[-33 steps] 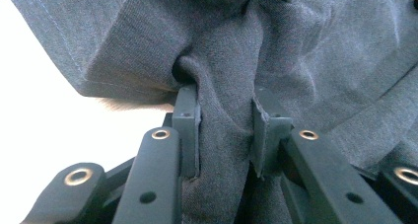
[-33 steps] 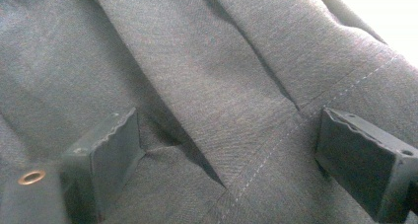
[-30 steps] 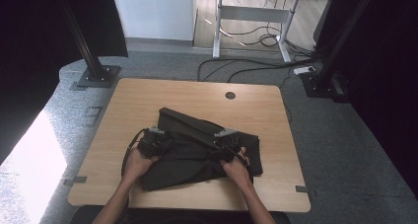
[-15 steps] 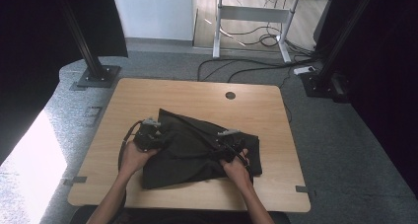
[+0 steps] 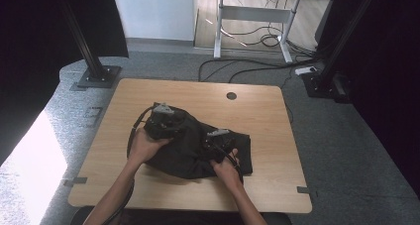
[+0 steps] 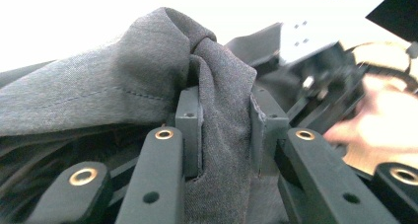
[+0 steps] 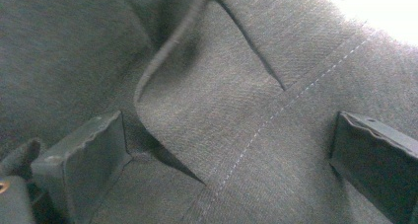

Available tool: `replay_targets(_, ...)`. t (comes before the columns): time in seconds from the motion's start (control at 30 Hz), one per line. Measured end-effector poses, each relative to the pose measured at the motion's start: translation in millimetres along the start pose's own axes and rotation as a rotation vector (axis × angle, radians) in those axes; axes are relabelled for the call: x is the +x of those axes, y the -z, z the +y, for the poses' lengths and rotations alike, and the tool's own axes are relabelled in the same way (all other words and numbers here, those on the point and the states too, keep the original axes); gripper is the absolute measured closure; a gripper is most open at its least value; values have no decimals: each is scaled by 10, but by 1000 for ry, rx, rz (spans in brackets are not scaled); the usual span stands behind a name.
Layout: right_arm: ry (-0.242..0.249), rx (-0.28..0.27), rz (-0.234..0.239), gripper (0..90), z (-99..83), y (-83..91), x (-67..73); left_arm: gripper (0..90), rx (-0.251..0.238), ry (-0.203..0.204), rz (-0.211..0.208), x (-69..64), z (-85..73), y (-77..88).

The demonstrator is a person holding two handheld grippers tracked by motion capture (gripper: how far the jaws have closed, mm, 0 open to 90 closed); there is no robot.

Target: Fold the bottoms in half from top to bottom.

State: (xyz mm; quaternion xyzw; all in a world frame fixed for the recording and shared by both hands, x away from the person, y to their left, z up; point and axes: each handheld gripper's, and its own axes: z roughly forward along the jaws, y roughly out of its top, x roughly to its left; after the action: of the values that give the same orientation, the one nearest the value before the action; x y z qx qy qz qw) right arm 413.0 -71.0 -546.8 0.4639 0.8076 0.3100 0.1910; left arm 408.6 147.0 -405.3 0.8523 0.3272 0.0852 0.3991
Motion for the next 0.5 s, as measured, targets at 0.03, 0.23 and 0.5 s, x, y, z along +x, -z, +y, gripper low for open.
replay_targets(0.03,-3,-1,1,8,14,-11,34,707,2,-4,-5,-22,35,-25)
replay_targets(0.23,25,-15,19,12,67,-67,209,707,30,-35,-9,-157,175,-219)
replay_targets(0.5,-43,-42,77,81,85,23,175,704,57,-69,89,-146,148,-166)
